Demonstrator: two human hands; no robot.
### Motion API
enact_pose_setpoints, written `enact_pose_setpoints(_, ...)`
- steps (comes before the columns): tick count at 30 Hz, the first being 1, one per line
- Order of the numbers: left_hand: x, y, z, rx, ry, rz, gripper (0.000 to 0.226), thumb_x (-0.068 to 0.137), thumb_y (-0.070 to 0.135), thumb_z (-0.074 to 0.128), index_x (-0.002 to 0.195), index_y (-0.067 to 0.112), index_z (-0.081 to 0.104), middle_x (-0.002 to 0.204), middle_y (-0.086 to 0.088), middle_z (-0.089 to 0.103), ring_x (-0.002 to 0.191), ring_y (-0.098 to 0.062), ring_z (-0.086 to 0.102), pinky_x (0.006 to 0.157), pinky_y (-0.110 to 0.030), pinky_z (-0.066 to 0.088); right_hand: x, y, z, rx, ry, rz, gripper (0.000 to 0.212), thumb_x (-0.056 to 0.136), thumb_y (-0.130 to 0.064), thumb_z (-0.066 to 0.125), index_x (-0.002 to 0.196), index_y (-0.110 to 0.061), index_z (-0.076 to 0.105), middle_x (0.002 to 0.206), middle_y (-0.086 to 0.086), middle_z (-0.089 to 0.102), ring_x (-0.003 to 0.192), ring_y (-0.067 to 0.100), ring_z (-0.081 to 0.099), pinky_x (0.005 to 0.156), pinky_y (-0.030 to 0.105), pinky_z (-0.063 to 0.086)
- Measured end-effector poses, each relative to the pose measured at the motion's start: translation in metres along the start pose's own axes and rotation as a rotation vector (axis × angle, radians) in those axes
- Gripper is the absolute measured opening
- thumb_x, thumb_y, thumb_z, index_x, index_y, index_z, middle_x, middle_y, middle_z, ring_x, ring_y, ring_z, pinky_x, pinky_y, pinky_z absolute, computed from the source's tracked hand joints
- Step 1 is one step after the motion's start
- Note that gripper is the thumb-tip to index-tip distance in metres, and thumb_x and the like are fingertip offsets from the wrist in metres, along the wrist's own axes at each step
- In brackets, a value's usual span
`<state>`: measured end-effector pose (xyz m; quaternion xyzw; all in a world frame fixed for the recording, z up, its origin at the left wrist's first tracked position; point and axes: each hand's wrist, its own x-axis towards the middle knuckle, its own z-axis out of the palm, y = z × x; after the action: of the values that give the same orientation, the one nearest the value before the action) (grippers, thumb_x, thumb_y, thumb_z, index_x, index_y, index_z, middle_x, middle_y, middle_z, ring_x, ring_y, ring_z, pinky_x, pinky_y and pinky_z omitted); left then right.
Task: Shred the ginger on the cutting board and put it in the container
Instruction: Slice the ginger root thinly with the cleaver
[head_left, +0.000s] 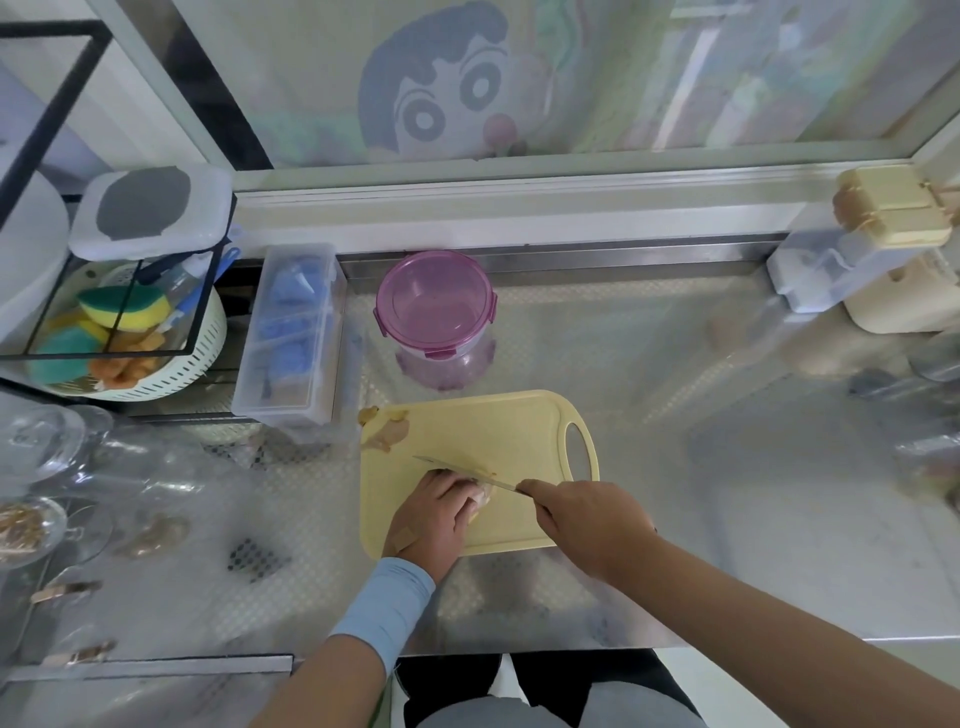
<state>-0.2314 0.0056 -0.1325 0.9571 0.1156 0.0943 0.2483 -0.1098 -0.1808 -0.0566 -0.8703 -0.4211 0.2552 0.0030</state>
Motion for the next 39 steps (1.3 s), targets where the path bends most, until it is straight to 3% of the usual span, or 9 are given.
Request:
enact_pose_setpoints(7, 0.000, 0.003, -0.001, -0.022, 0.005, 0.006, 0.021, 0.086, 0.021, 0.051, 0.090, 0.016, 0.071, 0.097, 0.005, 0.063, 0.093, -0.010, 0.049, 0.080, -0.015, 0.037, 0.000, 0.000, -0.002, -0.013, -0.012, -0.007, 0.035, 0.108, -0.029, 0.026, 0.139, -0.033, 0.042, 0.072, -0.002, 0.051, 0.062, 0.028, 0.053, 0.055, 0.035, 0.045)
enact_pose_setpoints(15, 0.001, 0.003, -0.003, -0.067, 0.001, -0.057, 0.023, 0.087, 0.026, 0.048, 0.089, 0.020, 0.071, 0.097, 0.011, 0.062, 0.094, -0.008, 0.049, 0.076, -0.015, 0.040, 0.011, 0.004, -0.007, 0.005, -0.056, -0.020, 0.038, 0.107, -0.029, 0.025, 0.139, -0.032, 0.046, 0.087, 0.005, 0.068, 0.069, 0.031, 0.060, 0.056, 0.034, 0.048)
enact_pose_setpoints(26, 0.000, 0.000, 0.001, -0.108, 0.014, -0.081, 0.019, 0.086, 0.025, 0.052, 0.088, 0.022, 0.070, 0.100, 0.014, 0.062, 0.095, -0.007, 0.052, 0.076, -0.020, 0.046, 0.021, 0.007, -0.001, 0.079, -0.120, -0.008, 0.036, 0.107, -0.031, 0.026, 0.134, -0.031, 0.049, 0.089, 0.008, 0.067, 0.077, 0.034, 0.063, 0.066, 0.042, 0.056)
enact_pose_setpoints(35, 0.000, -0.002, 0.000, -0.139, -0.012, -0.101, 0.011, 0.086, 0.020, 0.058, 0.088, 0.023, 0.069, 0.099, 0.016, 0.060, 0.092, -0.007, 0.052, 0.075, -0.020, 0.045, 0.043, -0.004, 0.010, 0.057, -0.094, -0.021, 0.023, 0.106, -0.026, 0.030, 0.119, -0.021, 0.048, 0.077, 0.009, 0.059, 0.067, 0.035, 0.058, 0.054, 0.037, 0.045)
enact_pose_setpoints(39, 0.000, 0.000, -0.002, -0.127, -0.014, -0.088, 0.016, 0.087, 0.023, 0.052, 0.089, 0.022, 0.068, 0.101, 0.016, 0.058, 0.094, -0.007, 0.051, 0.076, -0.017, 0.042, 0.049, 0.001, 0.011, 0.099, -0.104, -0.019, 0.025, 0.107, -0.031, 0.028, 0.119, -0.021, 0.047, 0.076, 0.009, 0.057, 0.066, 0.034, 0.056, 0.058, 0.038, 0.048)
